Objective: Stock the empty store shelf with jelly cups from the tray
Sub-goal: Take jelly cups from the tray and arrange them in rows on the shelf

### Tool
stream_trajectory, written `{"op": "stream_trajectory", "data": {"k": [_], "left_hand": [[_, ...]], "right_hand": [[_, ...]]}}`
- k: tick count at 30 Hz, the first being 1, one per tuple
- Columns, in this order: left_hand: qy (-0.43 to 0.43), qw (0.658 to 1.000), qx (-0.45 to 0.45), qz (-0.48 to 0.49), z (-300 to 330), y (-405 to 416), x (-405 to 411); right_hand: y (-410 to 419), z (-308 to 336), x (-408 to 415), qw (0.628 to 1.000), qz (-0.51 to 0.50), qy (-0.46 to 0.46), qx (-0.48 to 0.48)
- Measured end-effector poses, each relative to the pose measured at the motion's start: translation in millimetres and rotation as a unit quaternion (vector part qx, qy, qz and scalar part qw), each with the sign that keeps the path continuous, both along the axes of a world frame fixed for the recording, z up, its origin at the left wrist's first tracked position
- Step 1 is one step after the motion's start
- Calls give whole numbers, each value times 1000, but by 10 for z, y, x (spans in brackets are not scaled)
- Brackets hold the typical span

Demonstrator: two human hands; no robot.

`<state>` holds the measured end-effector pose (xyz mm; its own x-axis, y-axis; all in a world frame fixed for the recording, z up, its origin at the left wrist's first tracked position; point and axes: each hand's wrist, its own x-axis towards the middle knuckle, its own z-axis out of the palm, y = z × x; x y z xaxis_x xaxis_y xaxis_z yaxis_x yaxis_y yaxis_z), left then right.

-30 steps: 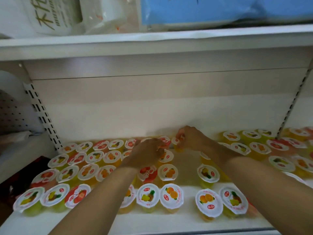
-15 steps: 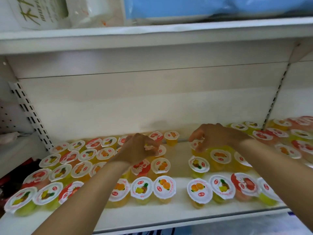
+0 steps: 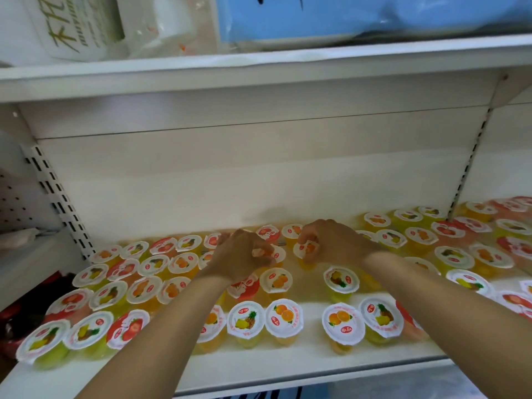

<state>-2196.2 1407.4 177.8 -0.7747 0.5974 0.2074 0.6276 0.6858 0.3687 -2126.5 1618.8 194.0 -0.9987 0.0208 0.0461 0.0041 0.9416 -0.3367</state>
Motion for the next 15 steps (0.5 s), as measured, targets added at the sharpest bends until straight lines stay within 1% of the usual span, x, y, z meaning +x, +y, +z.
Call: {"op": "stream_trajectory", "data": {"k": [3,9,13,15], "left_hand": [[-16,1000,13,4,-13,-5,-7],[-5,1000,11,17,8,40,47],[-10,1000,-3,25,46,20,95],[-7,999,0,31,86,16,160]], "right_hand": [[-87,-31,-55,1000,4,8,-10],[-150,-43,-30,1000,13,13,5],[-145,53,89,999,3,5,31],[-117,161,214,1000,-1,2,18]]}}
